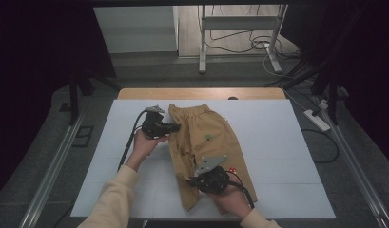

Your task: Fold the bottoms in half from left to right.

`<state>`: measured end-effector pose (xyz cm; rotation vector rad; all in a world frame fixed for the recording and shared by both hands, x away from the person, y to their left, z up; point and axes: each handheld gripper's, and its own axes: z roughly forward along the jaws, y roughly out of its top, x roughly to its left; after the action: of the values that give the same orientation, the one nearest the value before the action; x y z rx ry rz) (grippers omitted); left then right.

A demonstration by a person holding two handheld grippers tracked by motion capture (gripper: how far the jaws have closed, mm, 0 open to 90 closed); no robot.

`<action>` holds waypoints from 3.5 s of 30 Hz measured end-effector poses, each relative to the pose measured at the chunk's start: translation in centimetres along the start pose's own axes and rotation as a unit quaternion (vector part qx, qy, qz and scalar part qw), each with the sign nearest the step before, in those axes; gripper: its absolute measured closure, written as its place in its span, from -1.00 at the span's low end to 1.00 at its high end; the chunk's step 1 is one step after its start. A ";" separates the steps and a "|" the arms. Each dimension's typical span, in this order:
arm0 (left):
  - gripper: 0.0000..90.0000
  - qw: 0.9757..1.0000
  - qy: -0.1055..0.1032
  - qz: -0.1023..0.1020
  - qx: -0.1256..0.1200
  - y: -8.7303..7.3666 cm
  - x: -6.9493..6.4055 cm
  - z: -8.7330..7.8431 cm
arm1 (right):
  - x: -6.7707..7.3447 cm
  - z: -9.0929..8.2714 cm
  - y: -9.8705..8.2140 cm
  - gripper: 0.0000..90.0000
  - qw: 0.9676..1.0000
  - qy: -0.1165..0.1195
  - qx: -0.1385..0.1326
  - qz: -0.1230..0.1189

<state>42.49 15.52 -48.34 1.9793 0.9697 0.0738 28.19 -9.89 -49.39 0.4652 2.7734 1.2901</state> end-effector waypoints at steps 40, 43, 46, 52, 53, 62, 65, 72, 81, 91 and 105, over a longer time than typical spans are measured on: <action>0.90 1.000 -0.004 0.017 -0.004 1.2 -1.8 1.0 | -0.3 -3.4 -1.6 0.92 0.999 -0.027 -0.016 0.015; 0.90 1.000 -0.007 0.015 -0.005 1.3 -1.9 1.3 | -0.4 -3.9 -1.8 0.92 0.999 -0.030 -0.019 0.017; 0.90 1.000 -0.009 0.013 -0.005 1.4 -2.0 1.6 | -0.6 -4.2 -2.1 0.92 0.999 -0.033 -0.018 0.021; 0.89 1.000 -0.012 0.014 -0.007 1.9 -2.3 2.2 | -1.0 -4.8 -2.6 0.92 0.999 -0.039 -0.020 0.028; 0.89 1.000 -0.013 0.014 -0.006 2.0 -2.4 2.3 | -1.0 -4.9 -2.7 0.92 0.999 -0.040 -0.021 0.030; 0.89 1.000 -0.015 0.020 -0.004 2.6 -3.1 2.9 | -1.3 -6.0 -3.4 0.92 0.998 -0.050 -0.025 0.038; 0.89 1.000 -0.015 0.021 -0.001 2.7 -3.2 3.2 | -1.4 -6.3 -3.6 0.92 0.997 -0.053 -0.026 0.041; 0.89 1.000 -0.016 0.024 0.002 3.0 -3.6 3.8 | -1.7 -7.0 -4.3 0.92 0.997 -0.061 -0.026 0.048; 0.89 0.999 -0.017 0.028 0.006 3.5 -4.1 4.4 | -1.9 -7.5 -4.7 0.92 0.996 -0.066 -0.028 0.053; 0.89 0.999 -0.018 0.029 0.010 3.8 -4.5 5.2 | -2.0 -8.5 -5.1 0.92 0.995 -0.072 -0.034 0.061; 0.89 0.999 -0.020 0.035 0.014 4.1 -5.1 6.3 | -2.3 -9.2 -6.0 0.92 0.994 -0.079 -0.035 0.074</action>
<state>43.99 6.62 -47.39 2.0335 0.8802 0.0604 27.33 -21.01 -48.11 0.7449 2.5987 1.3105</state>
